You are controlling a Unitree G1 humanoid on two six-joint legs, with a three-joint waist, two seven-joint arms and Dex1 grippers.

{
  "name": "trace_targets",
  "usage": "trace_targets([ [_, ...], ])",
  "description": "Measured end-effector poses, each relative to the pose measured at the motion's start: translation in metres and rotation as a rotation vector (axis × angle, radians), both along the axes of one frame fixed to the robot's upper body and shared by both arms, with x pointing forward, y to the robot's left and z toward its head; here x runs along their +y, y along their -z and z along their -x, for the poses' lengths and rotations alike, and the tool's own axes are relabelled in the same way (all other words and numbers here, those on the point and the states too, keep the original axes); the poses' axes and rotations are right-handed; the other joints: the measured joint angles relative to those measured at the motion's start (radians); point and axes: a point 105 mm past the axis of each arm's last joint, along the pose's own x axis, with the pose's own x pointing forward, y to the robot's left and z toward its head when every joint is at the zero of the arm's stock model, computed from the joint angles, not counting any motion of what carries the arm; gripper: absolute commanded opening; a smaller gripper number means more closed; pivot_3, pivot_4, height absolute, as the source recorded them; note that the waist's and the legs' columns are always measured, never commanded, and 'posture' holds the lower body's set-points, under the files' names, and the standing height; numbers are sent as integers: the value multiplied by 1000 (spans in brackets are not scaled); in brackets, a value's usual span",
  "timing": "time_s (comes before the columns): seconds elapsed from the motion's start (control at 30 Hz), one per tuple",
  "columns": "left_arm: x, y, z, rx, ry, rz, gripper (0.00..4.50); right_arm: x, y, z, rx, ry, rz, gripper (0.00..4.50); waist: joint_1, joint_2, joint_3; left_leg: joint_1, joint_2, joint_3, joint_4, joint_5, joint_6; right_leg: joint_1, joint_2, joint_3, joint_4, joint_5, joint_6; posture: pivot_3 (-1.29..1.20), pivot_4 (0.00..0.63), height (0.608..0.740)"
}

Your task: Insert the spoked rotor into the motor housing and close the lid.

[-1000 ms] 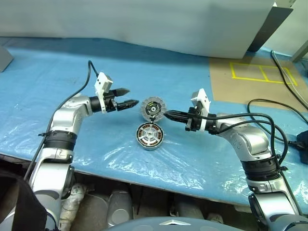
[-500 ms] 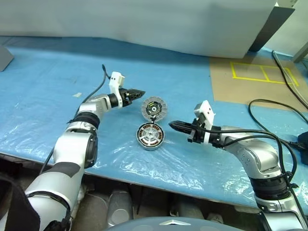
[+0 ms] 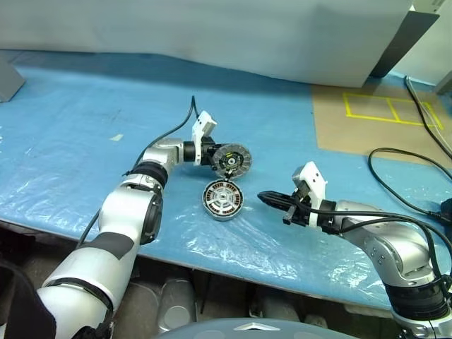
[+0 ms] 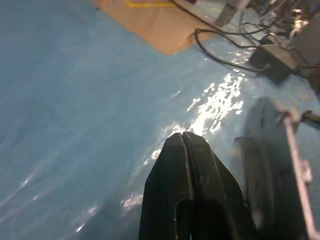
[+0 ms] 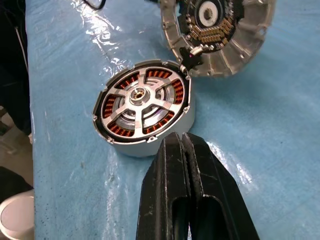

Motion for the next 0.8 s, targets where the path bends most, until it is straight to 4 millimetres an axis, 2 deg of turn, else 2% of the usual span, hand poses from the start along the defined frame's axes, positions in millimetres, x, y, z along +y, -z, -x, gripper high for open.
trace_targets([
  [0.1,-4,-19,13,-63,158,9,35,0,0,-1,-3,8,3,0,2,0,0,0,0,0,0,0,0,1,-1,0,0,0,0,0,150,740],
  [0.2,-11,-21,26,-89,278,-16,35,1,0,-2,-5,10,3,0,2,0,0,0,0,0,-1,0,0,1,-1,0,0,0,0,0,150,740],
  [0.27,-17,-17,37,-115,353,-38,35,2,0,-3,-9,9,0,0,2,1,0,0,0,0,-1,0,0,0,-1,0,0,0,0,0,150,740],
  [0.37,-18,1,58,-121,456,-93,35,2,-1,-7,-19,10,2,0,0,1,0,1,0,1,0,0,0,0,0,0,1,0,-1,0,150,740],
  [0.47,-6,24,71,-84,496,-156,35,1,-1,-8,-26,16,11,0,0,2,0,1,1,1,0,0,0,0,0,0,2,0,-1,0,150,740],
  [0.67,20,32,81,-88,531,-247,35,-1,3,-6,-20,25,17,0,1,2,0,1,0,1,0,0,0,0,-1,0,1,-1,-2,0,150,740],
  [0.8,36,50,92,-113,577,-334,35,-3,6,-7,-21,33,24,0,0,3,0,1,1,1,0,0,0,0,0,0,1,0,-1,0,150,740],
])
